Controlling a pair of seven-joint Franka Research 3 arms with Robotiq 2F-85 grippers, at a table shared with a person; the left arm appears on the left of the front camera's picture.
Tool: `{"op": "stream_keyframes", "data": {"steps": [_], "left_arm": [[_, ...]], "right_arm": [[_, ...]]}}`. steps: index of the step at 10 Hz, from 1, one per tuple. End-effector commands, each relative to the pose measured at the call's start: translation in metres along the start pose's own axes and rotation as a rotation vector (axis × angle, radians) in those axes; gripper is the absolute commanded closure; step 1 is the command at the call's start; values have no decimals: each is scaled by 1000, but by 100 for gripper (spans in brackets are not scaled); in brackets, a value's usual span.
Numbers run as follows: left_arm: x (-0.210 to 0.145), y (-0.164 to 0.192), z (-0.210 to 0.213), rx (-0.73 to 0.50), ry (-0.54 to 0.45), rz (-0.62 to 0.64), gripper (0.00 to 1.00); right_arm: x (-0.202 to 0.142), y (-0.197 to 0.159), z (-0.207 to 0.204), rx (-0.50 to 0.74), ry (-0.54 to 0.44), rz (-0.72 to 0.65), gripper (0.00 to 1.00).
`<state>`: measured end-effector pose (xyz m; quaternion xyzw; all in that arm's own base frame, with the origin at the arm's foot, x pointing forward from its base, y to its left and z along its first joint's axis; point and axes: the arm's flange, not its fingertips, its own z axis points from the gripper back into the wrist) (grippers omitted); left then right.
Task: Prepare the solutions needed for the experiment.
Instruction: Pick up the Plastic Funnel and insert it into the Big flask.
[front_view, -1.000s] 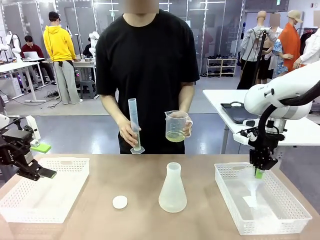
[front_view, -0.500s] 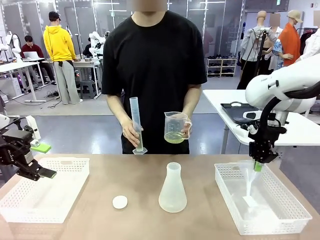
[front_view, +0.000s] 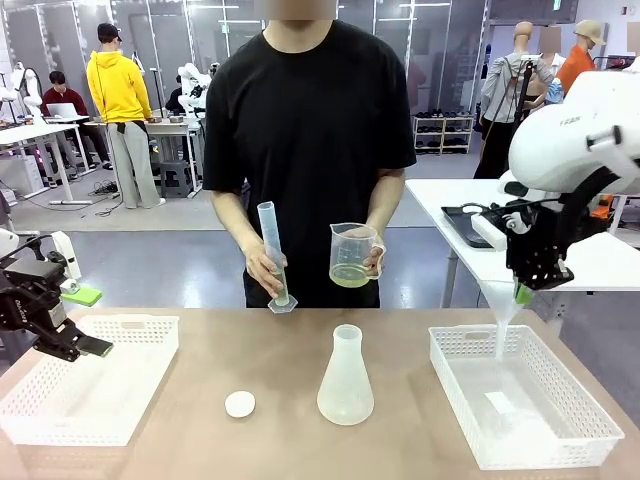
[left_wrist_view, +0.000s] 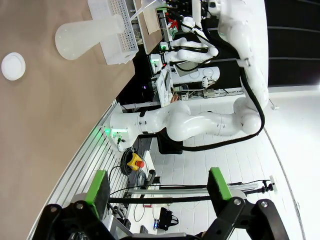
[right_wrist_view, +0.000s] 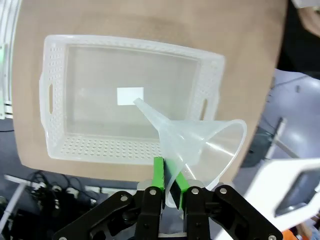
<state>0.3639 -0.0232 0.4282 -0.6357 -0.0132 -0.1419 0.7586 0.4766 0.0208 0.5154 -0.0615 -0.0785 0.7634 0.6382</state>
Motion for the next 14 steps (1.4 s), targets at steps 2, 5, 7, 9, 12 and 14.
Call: {"op": "stream_keyframes", "data": {"steps": [2,5,7,9,12,14], "left_arm": [[-1,-2,-1,-19,-4,-7,0],[-1,-2,-1,-19,-4,-7,0],[-1,-2,-1,-19,-4,-7,0],[-1,-2,-1,-19,-4,-7,0],[-1,-2,-1,-19,-4,-7,0],[-1,-2,-1,-19,-4,-7,0]], "right_arm": [[31,29,17,-197,174,-52,100],[47,48,34,-313,253,-57,100],[41,40,42,-282,211,-26,100],[41,40,42,-282,211,-26,100],[49,43,35,-309,156,43,94],[83,40,42,-345,107,193,94]]}}
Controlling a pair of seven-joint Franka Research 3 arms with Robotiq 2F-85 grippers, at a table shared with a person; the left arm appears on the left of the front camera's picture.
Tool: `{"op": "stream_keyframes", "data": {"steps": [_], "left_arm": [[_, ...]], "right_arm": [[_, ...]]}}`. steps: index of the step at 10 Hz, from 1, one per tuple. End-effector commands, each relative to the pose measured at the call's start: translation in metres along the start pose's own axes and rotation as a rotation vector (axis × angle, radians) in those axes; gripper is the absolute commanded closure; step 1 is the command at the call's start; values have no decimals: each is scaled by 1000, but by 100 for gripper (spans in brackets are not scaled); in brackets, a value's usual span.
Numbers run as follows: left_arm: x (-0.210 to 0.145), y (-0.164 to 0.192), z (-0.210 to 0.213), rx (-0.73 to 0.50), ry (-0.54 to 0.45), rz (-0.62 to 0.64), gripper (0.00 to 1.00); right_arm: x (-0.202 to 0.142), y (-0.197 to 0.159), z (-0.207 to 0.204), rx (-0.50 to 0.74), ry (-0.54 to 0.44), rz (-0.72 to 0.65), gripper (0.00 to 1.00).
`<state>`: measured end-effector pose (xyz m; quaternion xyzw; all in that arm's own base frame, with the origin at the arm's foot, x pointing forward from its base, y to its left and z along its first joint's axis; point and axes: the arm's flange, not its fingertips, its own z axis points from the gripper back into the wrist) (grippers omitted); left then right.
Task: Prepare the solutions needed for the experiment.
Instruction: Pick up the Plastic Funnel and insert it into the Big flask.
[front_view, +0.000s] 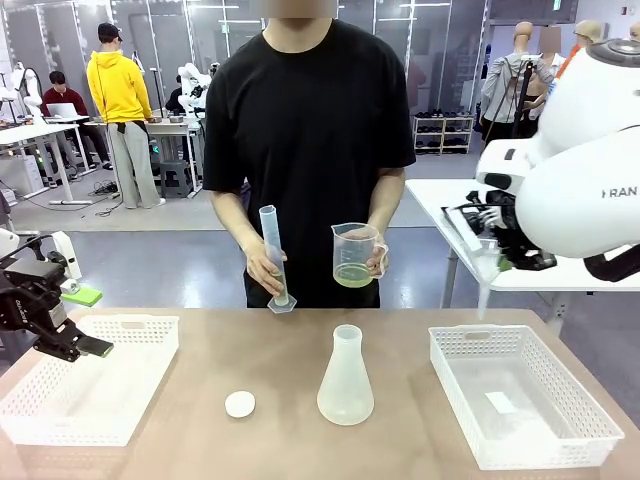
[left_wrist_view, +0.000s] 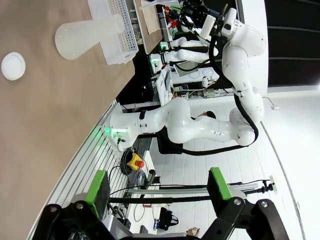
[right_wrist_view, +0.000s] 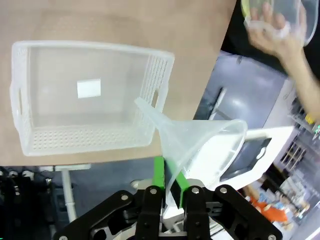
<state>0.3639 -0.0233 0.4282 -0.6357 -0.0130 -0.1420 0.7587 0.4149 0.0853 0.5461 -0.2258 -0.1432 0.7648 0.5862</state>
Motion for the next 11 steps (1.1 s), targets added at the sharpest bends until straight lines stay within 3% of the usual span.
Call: {"op": "stream_keyframes", "data": {"steps": [1,6,11], "left_arm": [[-1,-2,-1,-19,-5,-7,0],[-1,-2,-1,-19,-5,-7,0],[-1,-2,-1,-19,-5,-7,0]], "right_arm": [[29,-9,11,-72,-109,163,94],[102,-22,44,-277,-250,463,94],[140,-24,56,-294,-289,582,94]]}}
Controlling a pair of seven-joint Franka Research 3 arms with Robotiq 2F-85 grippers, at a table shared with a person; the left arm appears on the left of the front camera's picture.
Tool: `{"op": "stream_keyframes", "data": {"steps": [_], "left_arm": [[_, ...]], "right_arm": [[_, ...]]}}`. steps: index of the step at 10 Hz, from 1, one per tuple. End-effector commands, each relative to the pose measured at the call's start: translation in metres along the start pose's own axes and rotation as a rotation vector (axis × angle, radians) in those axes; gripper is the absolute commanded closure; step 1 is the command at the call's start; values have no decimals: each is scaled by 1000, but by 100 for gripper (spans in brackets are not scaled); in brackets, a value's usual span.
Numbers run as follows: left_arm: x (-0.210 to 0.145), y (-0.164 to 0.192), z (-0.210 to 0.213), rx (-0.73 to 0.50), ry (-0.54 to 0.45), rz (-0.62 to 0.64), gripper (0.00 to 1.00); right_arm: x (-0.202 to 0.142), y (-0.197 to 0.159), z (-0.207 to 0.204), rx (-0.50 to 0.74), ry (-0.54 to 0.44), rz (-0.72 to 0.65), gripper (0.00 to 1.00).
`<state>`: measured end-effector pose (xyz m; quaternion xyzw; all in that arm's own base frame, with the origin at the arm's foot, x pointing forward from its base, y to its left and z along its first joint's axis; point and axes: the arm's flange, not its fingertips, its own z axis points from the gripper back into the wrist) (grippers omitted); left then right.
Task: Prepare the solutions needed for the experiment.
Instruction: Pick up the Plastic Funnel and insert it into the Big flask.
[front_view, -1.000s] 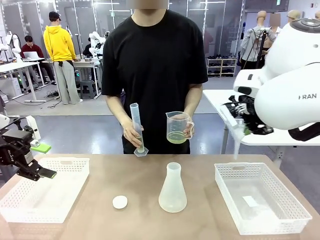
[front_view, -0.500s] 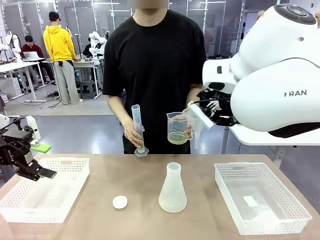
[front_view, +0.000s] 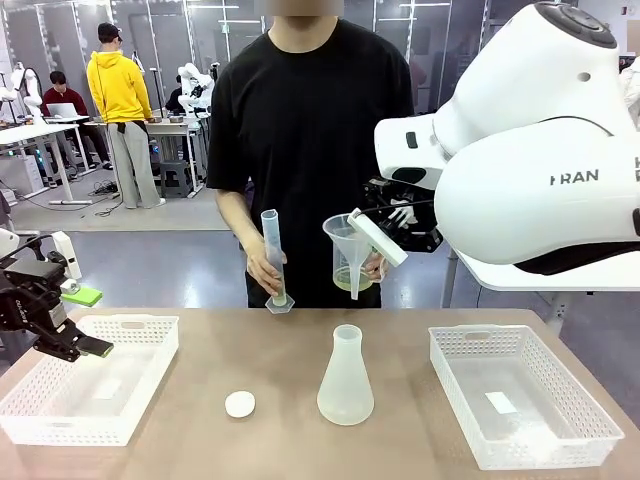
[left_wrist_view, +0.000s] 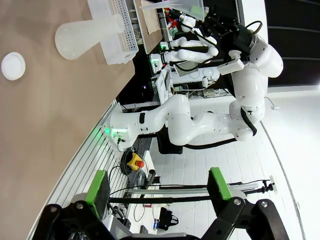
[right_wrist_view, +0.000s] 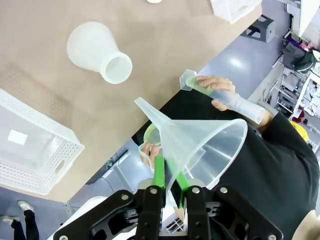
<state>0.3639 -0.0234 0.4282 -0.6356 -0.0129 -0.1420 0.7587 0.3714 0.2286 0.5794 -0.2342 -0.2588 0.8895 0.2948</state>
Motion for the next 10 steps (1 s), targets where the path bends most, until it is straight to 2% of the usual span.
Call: {"op": "stream_keyframes", "data": {"steps": [1,10], "left_arm": [[-1,-2,-1,-19,-5,-7,0],[-1,-2,-1,-19,-5,-7,0]], "right_arm": [[-1,-4,-3,-10,-28,32,94],[13,16,-35,51,-87,13,94]]}}
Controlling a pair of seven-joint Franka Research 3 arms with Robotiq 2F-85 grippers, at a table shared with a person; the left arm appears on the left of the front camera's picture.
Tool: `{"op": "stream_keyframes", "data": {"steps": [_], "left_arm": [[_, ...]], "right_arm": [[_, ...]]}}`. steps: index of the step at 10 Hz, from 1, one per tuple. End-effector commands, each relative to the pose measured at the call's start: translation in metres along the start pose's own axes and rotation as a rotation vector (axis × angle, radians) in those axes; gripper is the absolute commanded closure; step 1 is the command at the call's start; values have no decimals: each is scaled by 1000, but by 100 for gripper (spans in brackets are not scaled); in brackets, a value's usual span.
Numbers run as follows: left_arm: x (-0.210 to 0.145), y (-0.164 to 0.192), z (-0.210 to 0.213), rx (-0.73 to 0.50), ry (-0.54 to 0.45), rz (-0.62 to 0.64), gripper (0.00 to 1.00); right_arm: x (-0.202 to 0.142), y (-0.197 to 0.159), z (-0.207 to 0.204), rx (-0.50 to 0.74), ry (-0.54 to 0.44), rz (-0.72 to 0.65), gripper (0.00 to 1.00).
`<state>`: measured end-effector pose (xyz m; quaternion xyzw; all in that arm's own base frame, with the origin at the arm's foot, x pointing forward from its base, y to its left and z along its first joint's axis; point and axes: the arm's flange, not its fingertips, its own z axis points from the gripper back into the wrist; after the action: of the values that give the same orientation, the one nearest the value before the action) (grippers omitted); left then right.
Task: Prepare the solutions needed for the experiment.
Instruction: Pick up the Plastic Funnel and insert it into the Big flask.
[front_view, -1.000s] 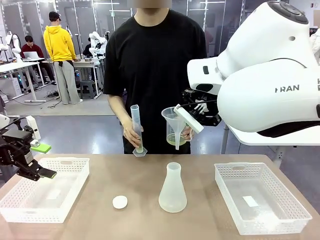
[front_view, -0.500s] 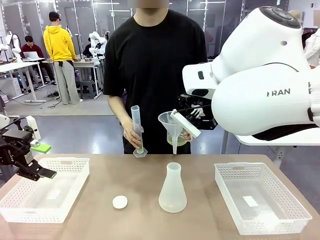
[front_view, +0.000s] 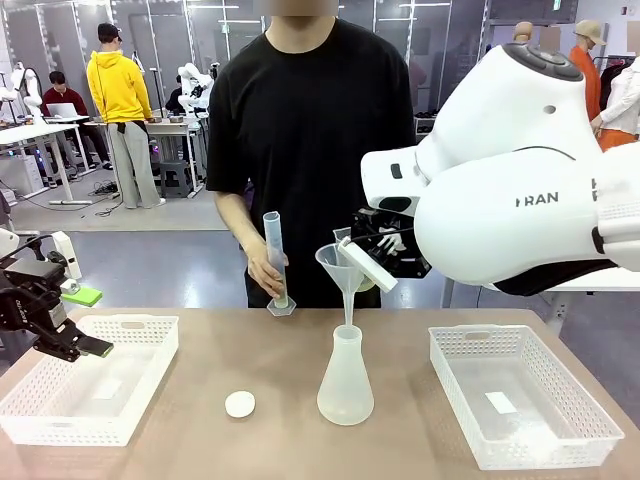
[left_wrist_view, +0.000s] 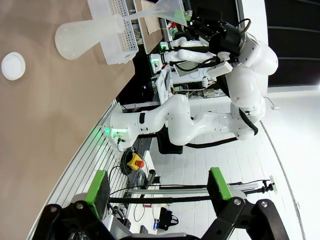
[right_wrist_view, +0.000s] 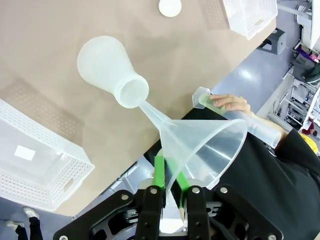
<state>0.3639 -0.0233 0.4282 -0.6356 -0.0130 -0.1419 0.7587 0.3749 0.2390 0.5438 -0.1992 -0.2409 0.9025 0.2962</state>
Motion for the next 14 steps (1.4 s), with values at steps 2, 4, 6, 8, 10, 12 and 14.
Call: {"op": "stream_keyframes", "data": {"steps": [2,4,6,8,10,12,14], "left_arm": [[-1,-2,-1,-19,-5,-7,0],[-1,-2,-1,-19,-5,-7,0],[-1,-2,-1,-19,-5,-7,0],[-1,-2,-1,-19,-5,-7,0],[-1,-2,-1,-19,-5,-7,0],[-1,-2,-1,-19,-5,-7,0],[-1,-2,-1,-19,-5,-7,0]], "right_arm": [[1,6,-11,5,-43,11,94],[0,9,-20,12,-58,11,94],[0,12,-31,33,-80,-1,94],[4,15,-41,55,-95,2,94],[10,16,-44,80,-100,11,83],[15,17,-43,91,-83,19,63],[18,19,-41,100,-72,-9,59]]}}
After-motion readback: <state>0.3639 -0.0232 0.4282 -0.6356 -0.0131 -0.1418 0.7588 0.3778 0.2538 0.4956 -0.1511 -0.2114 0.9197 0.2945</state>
